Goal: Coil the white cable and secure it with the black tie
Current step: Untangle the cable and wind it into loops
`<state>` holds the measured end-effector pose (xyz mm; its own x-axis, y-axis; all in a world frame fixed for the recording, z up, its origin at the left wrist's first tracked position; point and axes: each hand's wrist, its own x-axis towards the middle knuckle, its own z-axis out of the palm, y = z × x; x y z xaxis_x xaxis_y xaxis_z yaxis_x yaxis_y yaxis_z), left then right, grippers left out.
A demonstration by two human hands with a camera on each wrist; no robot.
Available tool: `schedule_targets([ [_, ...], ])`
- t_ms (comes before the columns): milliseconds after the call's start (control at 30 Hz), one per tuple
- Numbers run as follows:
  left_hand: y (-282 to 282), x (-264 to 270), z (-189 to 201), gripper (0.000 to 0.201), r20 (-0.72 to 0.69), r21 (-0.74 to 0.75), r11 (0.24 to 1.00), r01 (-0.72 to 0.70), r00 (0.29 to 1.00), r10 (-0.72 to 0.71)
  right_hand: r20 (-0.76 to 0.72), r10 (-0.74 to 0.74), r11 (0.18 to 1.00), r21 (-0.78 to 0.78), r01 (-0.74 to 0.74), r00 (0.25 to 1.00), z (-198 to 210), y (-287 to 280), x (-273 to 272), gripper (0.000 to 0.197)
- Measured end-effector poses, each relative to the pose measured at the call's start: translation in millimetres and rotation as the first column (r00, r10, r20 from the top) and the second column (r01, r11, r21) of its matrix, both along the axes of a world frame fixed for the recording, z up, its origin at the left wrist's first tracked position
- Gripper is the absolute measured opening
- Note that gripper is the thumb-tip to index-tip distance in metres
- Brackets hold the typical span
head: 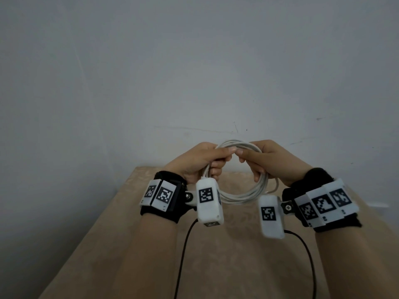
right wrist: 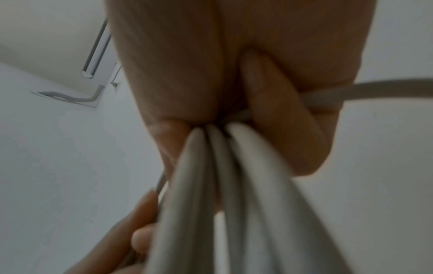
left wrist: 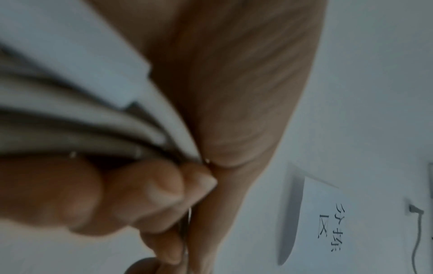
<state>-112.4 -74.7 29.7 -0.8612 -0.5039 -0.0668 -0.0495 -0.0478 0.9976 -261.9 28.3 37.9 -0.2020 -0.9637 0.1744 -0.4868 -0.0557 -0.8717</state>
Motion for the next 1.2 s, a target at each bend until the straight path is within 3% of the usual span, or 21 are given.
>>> schedule_targets([
  [200,4.7,1.4,2.2,0.031,0.016,-0.048,0.998,0.028,0.999,-0.028,-0.011,0.020,1.000,-0.007,-0.020,1.000,-1.4,-1.3,-0.1,0.031],
  [367,8.2,-2.0,4.1,0.057,0.001,-0.001,0.999,0.040,0.999,-0.040,-0.024,0.061,0.998,-0.009,-0.061,0.998,-4.5,-3.4,1.0,0.030],
  [500,6.2,-7.2,4.9,0.049,-0.001,0.038,0.998,-0.058,0.998,0.058,-0.001,-0.029,0.997,-0.072,0.029,1.000,-4.0,-3.8,-0.6,0.026],
  [667,-3.0,-6.9,3.6,0.049,-0.183,0.161,0.969,-0.190,0.959,0.218,0.129,-0.157,0.955,-0.231,0.183,0.979,0.2,-3.2,-5.5,0.024],
  [800,-7.2,-3.1,4.0,0.049,-0.262,0.242,0.938,-0.248,0.914,0.309,0.212,-0.235,0.924,-0.256,0.286,0.949,1.0,-1.7,-11.1,0.023],
  [1200,-10.1,-2.7,3.1,0.051,-0.324,0.393,0.871,-0.293,0.843,0.430,0.230,-0.253,0.932,-0.204,0.301,0.940,-3.4,-7.1,-12.6,0.025],
])
